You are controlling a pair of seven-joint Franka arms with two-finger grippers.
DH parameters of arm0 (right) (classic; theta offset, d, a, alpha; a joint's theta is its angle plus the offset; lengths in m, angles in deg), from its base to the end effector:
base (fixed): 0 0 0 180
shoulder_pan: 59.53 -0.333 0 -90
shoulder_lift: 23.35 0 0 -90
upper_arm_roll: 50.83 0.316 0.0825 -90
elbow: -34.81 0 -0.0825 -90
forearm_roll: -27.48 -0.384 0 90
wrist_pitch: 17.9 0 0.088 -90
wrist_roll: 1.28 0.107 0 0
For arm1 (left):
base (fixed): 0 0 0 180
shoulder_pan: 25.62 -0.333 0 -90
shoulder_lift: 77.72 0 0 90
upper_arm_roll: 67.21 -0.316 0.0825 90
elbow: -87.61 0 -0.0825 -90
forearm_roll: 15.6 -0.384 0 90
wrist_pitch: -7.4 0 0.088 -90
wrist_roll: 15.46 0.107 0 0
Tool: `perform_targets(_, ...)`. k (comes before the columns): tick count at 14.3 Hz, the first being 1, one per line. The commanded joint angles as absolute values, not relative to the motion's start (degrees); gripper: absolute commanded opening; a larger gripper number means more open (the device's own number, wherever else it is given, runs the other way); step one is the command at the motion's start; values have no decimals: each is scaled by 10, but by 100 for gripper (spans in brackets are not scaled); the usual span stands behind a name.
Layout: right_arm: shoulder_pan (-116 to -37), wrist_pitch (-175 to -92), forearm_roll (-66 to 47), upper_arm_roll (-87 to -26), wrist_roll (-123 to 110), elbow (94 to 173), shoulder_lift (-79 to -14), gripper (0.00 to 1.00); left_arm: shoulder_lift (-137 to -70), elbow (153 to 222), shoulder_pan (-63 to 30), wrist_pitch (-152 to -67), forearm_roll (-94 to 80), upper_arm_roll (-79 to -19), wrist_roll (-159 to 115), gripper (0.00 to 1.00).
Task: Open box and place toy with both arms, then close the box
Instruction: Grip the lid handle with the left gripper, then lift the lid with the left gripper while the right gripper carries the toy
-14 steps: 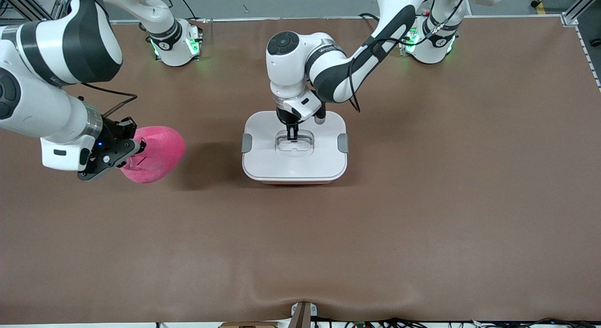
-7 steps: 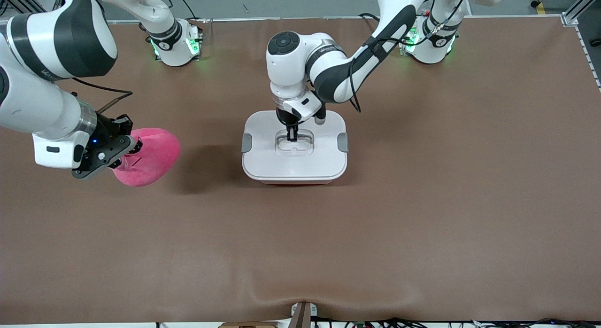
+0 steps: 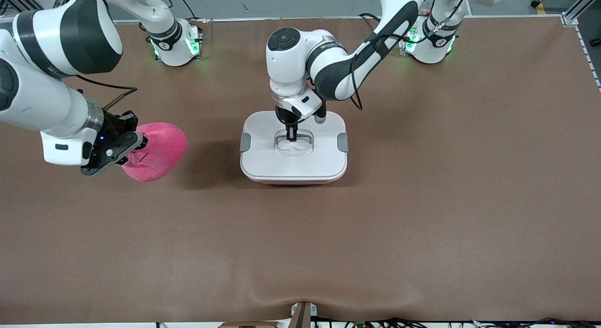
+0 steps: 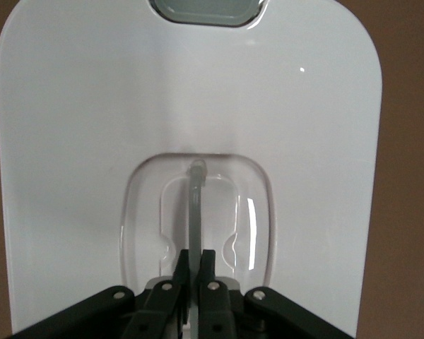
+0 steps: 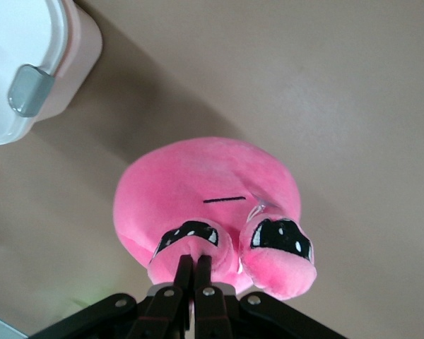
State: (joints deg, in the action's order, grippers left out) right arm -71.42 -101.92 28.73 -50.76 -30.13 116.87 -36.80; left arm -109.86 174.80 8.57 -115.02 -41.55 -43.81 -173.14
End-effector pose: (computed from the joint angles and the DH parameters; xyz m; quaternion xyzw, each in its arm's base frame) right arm 0.5961 0.1236 0.5440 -0.9325 -0.3468 0.1006 0.0041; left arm 0.4342 -0.5599 0.3643 0.6963 0.7099 0.0713 0.0790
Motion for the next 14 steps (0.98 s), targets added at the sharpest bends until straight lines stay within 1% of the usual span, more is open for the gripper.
perform_targets(1, -725, -1007, 273, -507, -309, 1165, -350, 0, -1064, 1749, 87, -1126, -435, -436, -1804, 0)
perform_targets(8, -777, -1009, 270, -506, -361, 1164, -336, 0, -1018, 1747, 61, -1081, -425, -434, -1753, 0)
perform_targets(14, -832, -1011, 253, -506, -363, 1151, -328, 0, -968, 1748, -13, -1048, -353, -434, -1596, 0)
